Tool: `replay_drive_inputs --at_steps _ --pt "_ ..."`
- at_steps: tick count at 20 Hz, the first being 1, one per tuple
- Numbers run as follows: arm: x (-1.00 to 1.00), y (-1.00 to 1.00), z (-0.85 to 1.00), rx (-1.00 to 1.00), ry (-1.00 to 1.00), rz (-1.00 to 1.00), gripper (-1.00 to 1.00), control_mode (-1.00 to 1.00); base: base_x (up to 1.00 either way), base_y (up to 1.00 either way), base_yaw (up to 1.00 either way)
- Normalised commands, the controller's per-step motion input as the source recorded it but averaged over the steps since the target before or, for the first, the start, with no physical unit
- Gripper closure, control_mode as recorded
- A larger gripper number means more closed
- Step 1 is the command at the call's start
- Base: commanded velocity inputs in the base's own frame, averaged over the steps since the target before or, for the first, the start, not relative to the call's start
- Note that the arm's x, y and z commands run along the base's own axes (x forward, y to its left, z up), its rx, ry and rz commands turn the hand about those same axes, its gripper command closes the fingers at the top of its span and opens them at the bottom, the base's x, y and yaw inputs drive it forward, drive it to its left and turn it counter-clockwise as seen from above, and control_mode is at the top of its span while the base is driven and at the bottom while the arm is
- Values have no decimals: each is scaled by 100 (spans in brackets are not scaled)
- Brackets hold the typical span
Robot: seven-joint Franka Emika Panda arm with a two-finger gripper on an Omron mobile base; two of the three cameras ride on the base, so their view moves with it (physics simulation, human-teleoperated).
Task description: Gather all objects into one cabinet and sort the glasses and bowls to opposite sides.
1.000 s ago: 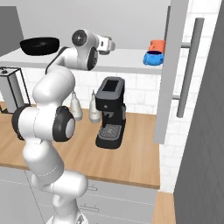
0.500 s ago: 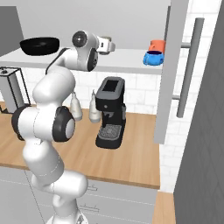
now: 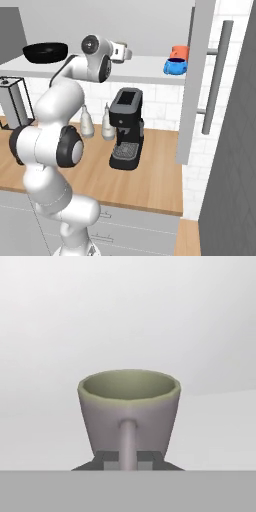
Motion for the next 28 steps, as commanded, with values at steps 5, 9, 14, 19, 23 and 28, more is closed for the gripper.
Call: replay_drive_inputs --at_steps 5,9,14,19,23,28 --pt "-51 -14 0 0 0 0 100 -100 0 0 0" --pt "-47 -9 0 0 0 0 100 -100 0 0 0" --pt "-39 -2 0 0 0 0 100 -100 0 0 0" --pt "-37 0 1 0 0 -3 100 -100 0 0 0" --pt "-29 -14 0 0 0 -13 100 -100 0 0 0" --pt "-10 -35 1 0 0 -23 100 -100 0 0 0"
